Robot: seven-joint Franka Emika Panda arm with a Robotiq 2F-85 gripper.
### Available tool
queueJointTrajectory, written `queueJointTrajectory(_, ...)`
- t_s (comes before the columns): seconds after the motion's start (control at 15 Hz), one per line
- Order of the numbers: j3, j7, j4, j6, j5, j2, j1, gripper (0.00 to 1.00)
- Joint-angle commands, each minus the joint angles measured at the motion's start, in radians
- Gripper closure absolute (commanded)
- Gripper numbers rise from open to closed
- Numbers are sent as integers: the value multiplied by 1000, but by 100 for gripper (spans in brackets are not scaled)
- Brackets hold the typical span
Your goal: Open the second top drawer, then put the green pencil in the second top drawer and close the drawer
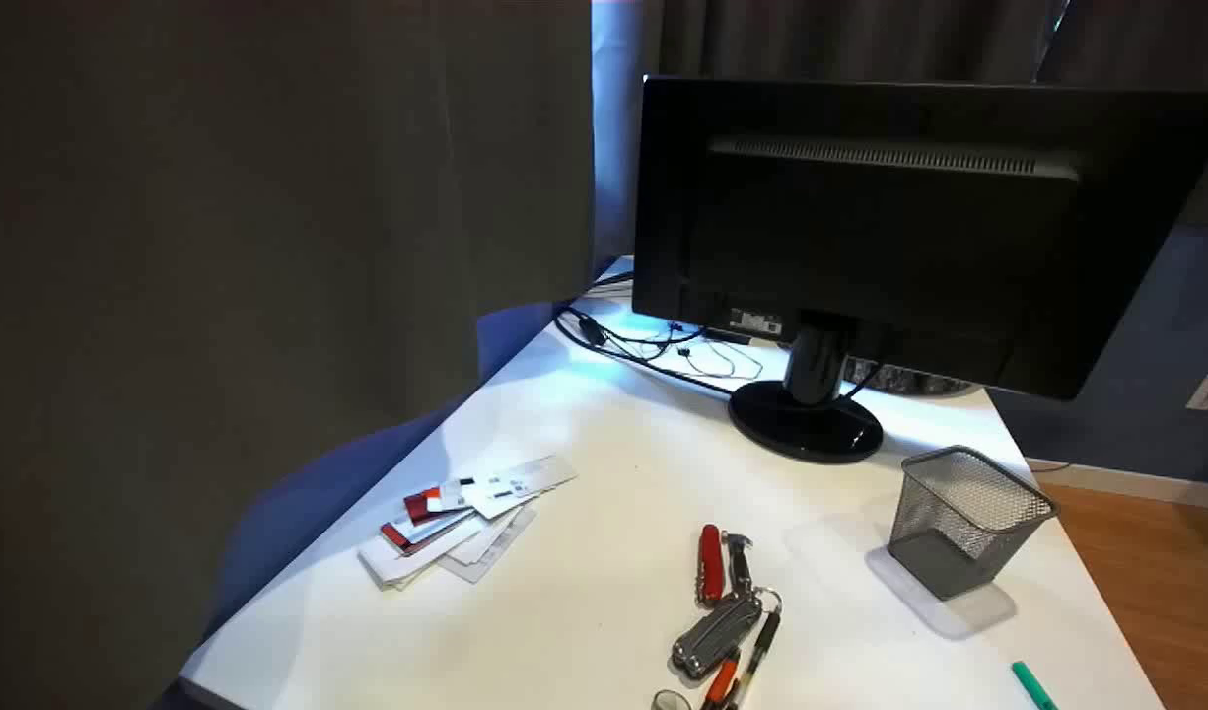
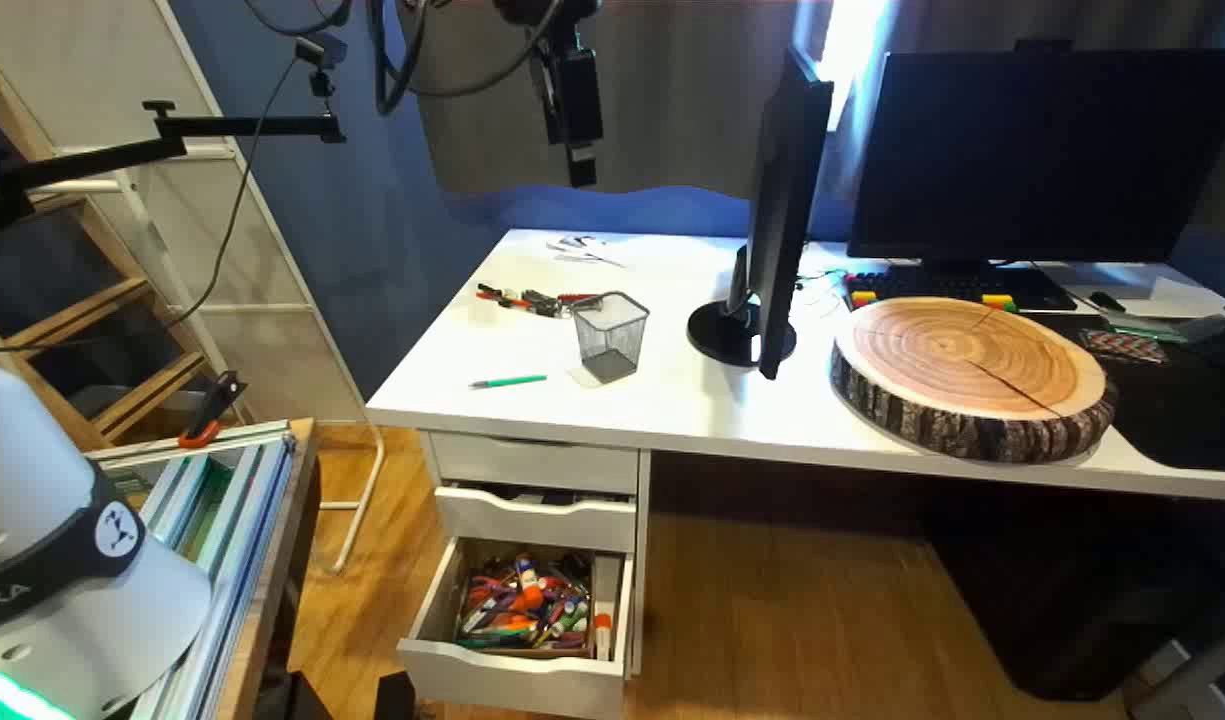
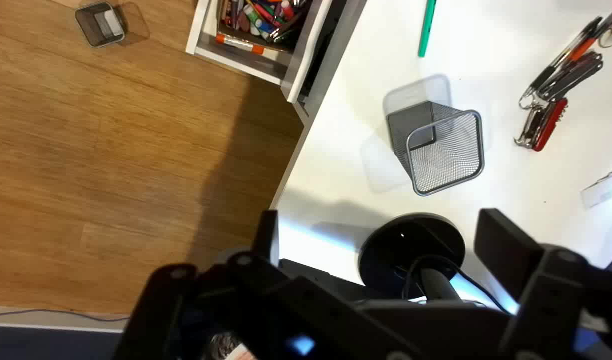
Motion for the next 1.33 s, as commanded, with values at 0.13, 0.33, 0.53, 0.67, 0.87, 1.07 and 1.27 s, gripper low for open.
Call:
queueJointTrajectory(0.13, 0, 0, 2, -3, 0, 0, -1, 0)
queueJointTrajectory(0.33, 0, 0, 2, -3, 0, 0, -1, 0)
queueJointTrajectory(0.53, -16, -24, -39, 40, 73, 41, 25, 0)
queueJointTrajectory(0.67, -23, -67, -94, 72, 165, 76, 60, 0)
queueJointTrajectory(0.87, -33, -242, -198, 201, 386, 158, 149, 0)
queueJointTrajectory(1.07, -120, -486, -242, 281, 635, 246, 307, 0)
queueJointTrajectory(1.27, -142, -717, -241, 276, 867, 327, 368, 0)
